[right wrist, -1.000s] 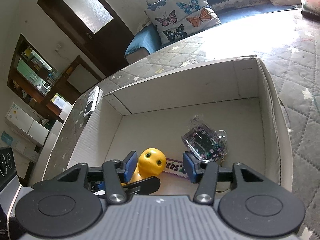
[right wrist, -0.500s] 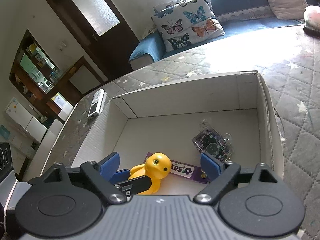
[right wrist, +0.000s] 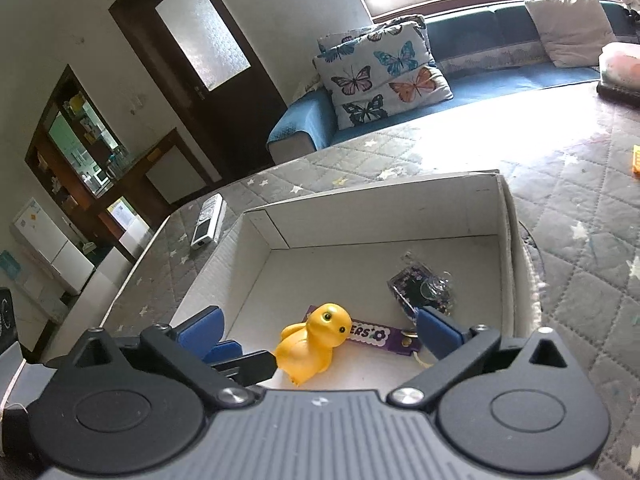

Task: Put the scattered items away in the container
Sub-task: 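Lower the yellow duck into the box and open the right tool, then withdraw the right tool from the box toward the fluffy chick plush, then lower the open right tool around the fluffy yellow chick plush, then close the right tool on the fluffy yellow chick plush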

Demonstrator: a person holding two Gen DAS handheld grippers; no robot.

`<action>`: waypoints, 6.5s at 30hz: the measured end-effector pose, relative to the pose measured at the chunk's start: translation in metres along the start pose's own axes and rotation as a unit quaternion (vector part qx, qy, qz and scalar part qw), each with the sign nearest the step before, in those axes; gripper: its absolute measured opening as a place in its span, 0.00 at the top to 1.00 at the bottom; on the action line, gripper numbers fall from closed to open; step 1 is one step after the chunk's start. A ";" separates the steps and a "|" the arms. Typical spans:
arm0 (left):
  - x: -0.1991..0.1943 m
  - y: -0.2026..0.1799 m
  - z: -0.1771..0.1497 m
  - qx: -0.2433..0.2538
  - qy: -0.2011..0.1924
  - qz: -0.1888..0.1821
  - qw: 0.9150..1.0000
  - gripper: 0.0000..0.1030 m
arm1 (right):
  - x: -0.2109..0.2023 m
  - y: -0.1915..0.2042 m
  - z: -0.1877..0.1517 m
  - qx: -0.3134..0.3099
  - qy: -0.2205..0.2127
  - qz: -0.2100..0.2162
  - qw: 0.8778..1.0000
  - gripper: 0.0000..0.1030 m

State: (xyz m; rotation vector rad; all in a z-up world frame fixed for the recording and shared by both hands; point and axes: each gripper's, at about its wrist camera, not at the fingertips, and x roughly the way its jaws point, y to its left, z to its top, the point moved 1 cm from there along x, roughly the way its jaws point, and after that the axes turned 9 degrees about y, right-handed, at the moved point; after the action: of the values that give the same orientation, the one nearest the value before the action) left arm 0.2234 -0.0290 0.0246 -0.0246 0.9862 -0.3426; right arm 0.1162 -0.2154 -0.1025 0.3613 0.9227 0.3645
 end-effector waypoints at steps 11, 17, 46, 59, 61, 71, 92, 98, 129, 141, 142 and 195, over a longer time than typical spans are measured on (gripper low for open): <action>-0.028 -0.009 -0.019 0.002 -0.026 0.010 1.000 0.65 | -0.029 0.012 -0.019 -0.023 -0.027 -0.012 0.999 0.00; -0.043 -0.010 -0.032 0.004 -0.038 0.018 0.999 0.65 | -0.048 0.021 -0.034 -0.044 -0.060 -0.026 0.997 0.00; -0.056 -0.013 -0.114 -0.030 -0.015 0.006 0.999 0.65 | -0.063 0.027 -0.080 -0.067 -0.054 -0.008 0.996 0.00; -0.046 0.000 -0.119 -0.052 0.002 -0.002 0.999 0.65 | -0.039 0.028 -0.082 -0.064 -0.006 0.006 0.998 0.00; -0.043 0.000 -0.119 -0.053 0.004 -0.003 0.999 0.65 | -0.036 0.029 -0.081 -0.065 -0.003 0.008 0.998 0.00; -0.030 0.000 -0.115 -0.060 0.014 -0.011 0.998 0.65 | -0.014 0.037 -0.069 -0.069 0.021 0.031 0.997 0.00; -0.025 0.002 -0.107 -0.065 0.005 -0.038 0.997 0.65 | 0.009 0.031 -0.074 -0.029 0.108 0.105 0.988 0.00; -0.025 0.002 -0.108 -0.065 0.008 -0.039 0.997 0.65 | 0.002 0.032 -0.071 -0.028 0.091 0.098 0.991 0.00; -0.025 0.005 -0.109 -0.063 0.018 -0.051 0.997 0.65 | 0.010 0.020 -0.080 -0.012 0.168 0.147 0.975 0.01; -0.036 -0.002 -0.126 -0.018 0.039 -0.096 0.994 0.65 | -0.017 0.002 -0.109 0.079 0.168 0.171 0.968 0.01; -0.038 -0.003 -0.127 -0.011 0.040 -0.095 0.995 0.65 | -0.019 0.001 -0.111 0.082 0.165 0.169 0.968 0.01; -0.041 -0.006 -0.118 -0.100 0.049 -0.071 0.991 0.62 | 0.025 0.027 -0.078 -0.044 0.209 0.027 0.977 0.54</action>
State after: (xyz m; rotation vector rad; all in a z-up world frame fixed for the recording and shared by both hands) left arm 0.1045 -0.0074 -0.0067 -0.2639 1.1159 -0.3775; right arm 0.0617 -0.1688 -0.1510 0.2315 1.3043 0.5419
